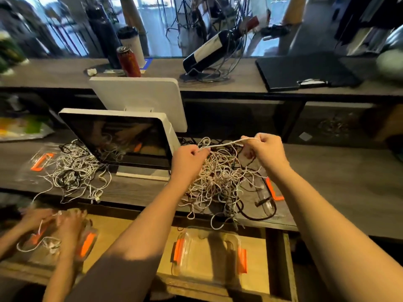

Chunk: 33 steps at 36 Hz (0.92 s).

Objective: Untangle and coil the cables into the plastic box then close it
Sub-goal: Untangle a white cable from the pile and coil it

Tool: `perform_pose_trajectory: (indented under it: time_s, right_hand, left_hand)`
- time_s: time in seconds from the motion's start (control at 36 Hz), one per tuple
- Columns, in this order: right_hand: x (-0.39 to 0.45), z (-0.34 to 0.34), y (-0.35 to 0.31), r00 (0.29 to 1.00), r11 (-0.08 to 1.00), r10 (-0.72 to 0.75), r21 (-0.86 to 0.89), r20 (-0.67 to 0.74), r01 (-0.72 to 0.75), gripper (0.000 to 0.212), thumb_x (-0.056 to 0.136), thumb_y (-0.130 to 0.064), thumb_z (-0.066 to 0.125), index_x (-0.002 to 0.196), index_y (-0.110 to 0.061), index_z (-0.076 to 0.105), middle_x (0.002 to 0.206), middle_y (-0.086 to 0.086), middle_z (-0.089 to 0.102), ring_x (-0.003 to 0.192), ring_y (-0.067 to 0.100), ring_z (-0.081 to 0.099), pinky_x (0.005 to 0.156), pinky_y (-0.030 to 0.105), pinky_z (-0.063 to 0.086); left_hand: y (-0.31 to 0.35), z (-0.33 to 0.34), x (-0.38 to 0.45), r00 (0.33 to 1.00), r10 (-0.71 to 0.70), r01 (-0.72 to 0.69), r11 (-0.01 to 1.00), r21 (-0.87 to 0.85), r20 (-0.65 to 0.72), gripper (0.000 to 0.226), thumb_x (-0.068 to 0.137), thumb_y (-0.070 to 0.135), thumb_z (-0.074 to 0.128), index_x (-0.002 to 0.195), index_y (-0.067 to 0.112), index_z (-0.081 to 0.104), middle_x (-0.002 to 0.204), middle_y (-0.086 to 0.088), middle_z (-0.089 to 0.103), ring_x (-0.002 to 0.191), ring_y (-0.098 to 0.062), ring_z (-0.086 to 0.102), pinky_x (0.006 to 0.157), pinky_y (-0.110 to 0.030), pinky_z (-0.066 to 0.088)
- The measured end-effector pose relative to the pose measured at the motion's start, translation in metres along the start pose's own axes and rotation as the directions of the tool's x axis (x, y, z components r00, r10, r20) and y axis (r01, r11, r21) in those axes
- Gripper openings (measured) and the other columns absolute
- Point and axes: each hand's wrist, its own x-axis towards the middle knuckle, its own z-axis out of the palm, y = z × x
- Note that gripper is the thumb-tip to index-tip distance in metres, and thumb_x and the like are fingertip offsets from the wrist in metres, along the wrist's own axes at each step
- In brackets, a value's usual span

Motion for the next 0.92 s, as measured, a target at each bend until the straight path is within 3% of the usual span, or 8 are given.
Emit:
perform_pose_trajectory:
  time_s: [0.11, 0.31, 0.42, 0.56, 0.64, 0.75, 0.83, 0.92]
  right_hand:
    - [0.007, -0.007, -0.004, 0.998, 0.993, -0.028, -0.11, 0.06, 0.034, 0.046, 0.085, -0.026, 0.077, 0.055, -0.012, 0.045, 0.053, 0.007, 0.041, 0.05, 0.015, 0.039, 0.051, 0.027, 0.035]
    - [0.009, -0.016, -0.006, 0.999, 0.996, -0.015, -0.084, 0.031, 0.017, 0.045, 0.088, -0.022, 0.074, 0.056, -0.012, 0.044, 0.051, -0.002, 0.036, 0.044, 0.002, 0.034, 0.05, 0.015, 0.037]
    - [0.007, -0.024, -0.001, 0.989, 0.985, -0.002, -0.168, 0.15, 0.028, 0.035, 0.088, -0.028, 0.073, 0.069, -0.006, 0.054, 0.058, 0.001, 0.046, 0.052, 0.008, 0.042, 0.052, 0.024, 0.037]
    - [0.006, -0.028, -0.007, 0.958, 0.958, -0.007, -0.273, 0.286, 0.088, 0.031, 0.089, -0.033, 0.071, 0.087, -0.005, 0.06, 0.072, 0.003, 0.055, 0.065, 0.017, 0.05, 0.063, 0.036, 0.045]
    - [0.008, -0.024, -0.017, 0.941, 0.965, -0.031, -0.234, 0.337, 0.115, 0.023, 0.088, -0.024, 0.074, 0.104, -0.012, 0.062, 0.079, 0.002, 0.059, 0.069, 0.013, 0.056, 0.066, 0.03, 0.05]
    - [0.01, -0.016, -0.032, 0.958, 0.96, -0.149, -0.195, 0.245, 0.199, 0.06, 0.083, -0.018, 0.079, 0.135, -0.021, 0.05, 0.111, -0.002, 0.061, 0.1, 0.005, 0.06, 0.085, 0.011, 0.049]
    - [0.012, -0.011, -0.043, 0.942, 0.977, -0.157, -0.092, 0.296, 0.191, 0.044, 0.086, -0.008, 0.074, 0.126, -0.013, 0.058, 0.105, 0.007, 0.068, 0.098, 0.016, 0.066, 0.094, 0.033, 0.053]
    - [0.008, -0.001, -0.053, 0.935, 0.982, -0.138, -0.077, 0.327, 0.172, 0.013, 0.092, -0.005, 0.065, 0.105, -0.007, 0.065, 0.081, 0.012, 0.066, 0.069, 0.024, 0.063, 0.07, 0.036, 0.056]
  left_hand:
    - [-0.004, 0.003, 0.011, 0.993, -0.119, 0.118, 0.96, -0.254, 0.013, 0.035, 0.093, 0.027, 0.069, 0.068, 0.009, 0.053, 0.06, -0.007, 0.049, 0.063, -0.028, 0.061, 0.05, -0.019, 0.039]
    - [-0.008, 0.0, 0.026, 0.996, -0.048, 0.057, 0.992, -0.11, 0.075, 0.053, 0.091, 0.046, 0.067, 0.056, 0.017, 0.04, 0.053, 0.0, 0.033, 0.052, -0.015, 0.035, 0.056, -0.031, 0.028]
    - [-0.011, 0.0, 0.032, 0.995, -0.079, 0.092, 0.956, -0.279, 0.056, 0.036, 0.09, 0.01, 0.061, 0.06, 0.017, 0.043, 0.056, 0.002, 0.037, 0.055, -0.014, 0.038, 0.059, -0.032, 0.034]
    - [0.03, -0.005, 0.039, 0.987, 0.033, 0.036, 0.907, -0.419, 0.156, 0.026, 0.082, 0.03, 0.04, 0.058, 0.022, 0.036, 0.056, 0.007, 0.032, 0.052, -0.009, 0.027, 0.049, -0.024, 0.024]
    - [0.055, -0.005, 0.046, 0.982, 0.109, -0.059, 0.951, -0.305, 0.151, 0.037, 0.094, 0.023, 0.038, 0.057, 0.021, 0.036, 0.058, 0.002, 0.034, 0.055, -0.013, 0.03, 0.055, -0.031, 0.026]
    - [0.073, -0.003, 0.048, 0.938, 0.257, -0.239, 0.966, -0.101, 0.231, 0.034, 0.089, 0.026, 0.041, 0.056, 0.021, 0.042, 0.058, 0.002, 0.043, 0.056, -0.008, 0.039, 0.058, -0.027, 0.03]
    - [0.074, 0.004, 0.046, 0.929, 0.256, -0.254, 0.966, -0.042, 0.269, 0.042, 0.093, 0.017, 0.05, 0.052, 0.022, 0.045, 0.052, 0.006, 0.043, 0.049, -0.005, 0.037, 0.053, -0.026, 0.028]
    - [0.073, 0.01, 0.038, 0.931, 0.255, -0.251, 0.967, -0.047, 0.261, 0.041, 0.092, 0.019, 0.046, 0.051, 0.021, 0.042, 0.051, 0.007, 0.04, 0.053, -0.011, 0.037, 0.056, -0.034, 0.027]
